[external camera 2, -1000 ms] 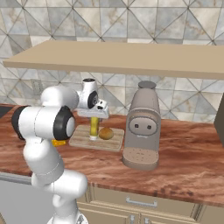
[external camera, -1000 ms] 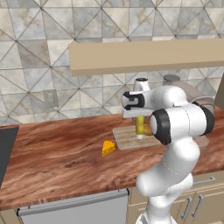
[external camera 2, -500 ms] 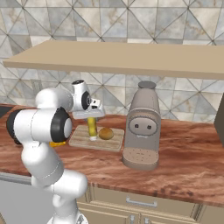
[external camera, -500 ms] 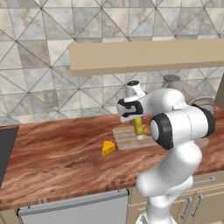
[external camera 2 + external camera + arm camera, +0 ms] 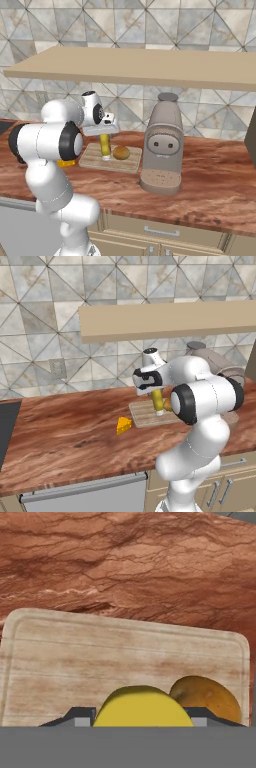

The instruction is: Retrieve the reheated potato from the microwave, then place the potato, cheese, and condiment on the cutting board.

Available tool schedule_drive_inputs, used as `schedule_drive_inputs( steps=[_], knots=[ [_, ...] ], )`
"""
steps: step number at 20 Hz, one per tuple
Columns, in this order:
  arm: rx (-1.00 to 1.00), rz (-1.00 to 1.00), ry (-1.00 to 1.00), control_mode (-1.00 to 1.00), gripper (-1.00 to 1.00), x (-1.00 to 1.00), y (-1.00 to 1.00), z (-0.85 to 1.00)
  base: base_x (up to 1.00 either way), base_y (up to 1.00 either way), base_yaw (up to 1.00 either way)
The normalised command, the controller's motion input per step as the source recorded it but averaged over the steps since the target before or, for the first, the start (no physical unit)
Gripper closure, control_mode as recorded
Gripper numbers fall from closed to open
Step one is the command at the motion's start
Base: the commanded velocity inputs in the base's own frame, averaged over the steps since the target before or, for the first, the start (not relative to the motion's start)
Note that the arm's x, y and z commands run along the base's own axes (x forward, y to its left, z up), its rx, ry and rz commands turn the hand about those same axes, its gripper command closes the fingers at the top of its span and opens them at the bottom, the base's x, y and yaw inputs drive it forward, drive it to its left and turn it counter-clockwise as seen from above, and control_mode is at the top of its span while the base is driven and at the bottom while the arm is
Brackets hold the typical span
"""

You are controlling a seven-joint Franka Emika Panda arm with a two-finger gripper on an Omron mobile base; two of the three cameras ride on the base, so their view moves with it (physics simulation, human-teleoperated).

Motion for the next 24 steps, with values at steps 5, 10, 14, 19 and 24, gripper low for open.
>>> schedule_drive_inputs(
  steps=[5, 10, 14, 19, 24],
  knots=[
    [0.00, 0.00, -0.04, -1.00, 1.00, -0.45, -0.12, -0.57, 0.00, 0.00, 0.00],
    [0.00, 0.00, -0.07, -1.00, 1.00, -0.45, -0.16, -0.61, 0.00, 0.00, 0.00],
    [0.00, 0.00, -0.08, -1.00, 1.00, -0.38, -0.15, -0.65, 0.00, 0.00, 0.00],
    [0.00, 0.00, -0.02, -1.00, 1.00, -0.29, -0.13, -0.67, 0.00, 0.00, 0.00],
    [0.00, 0.00, 0.00, -1.00, 1.00, -0.34, -0.16, -0.70, 0.00, 0.00, 0.00]
  ],
)
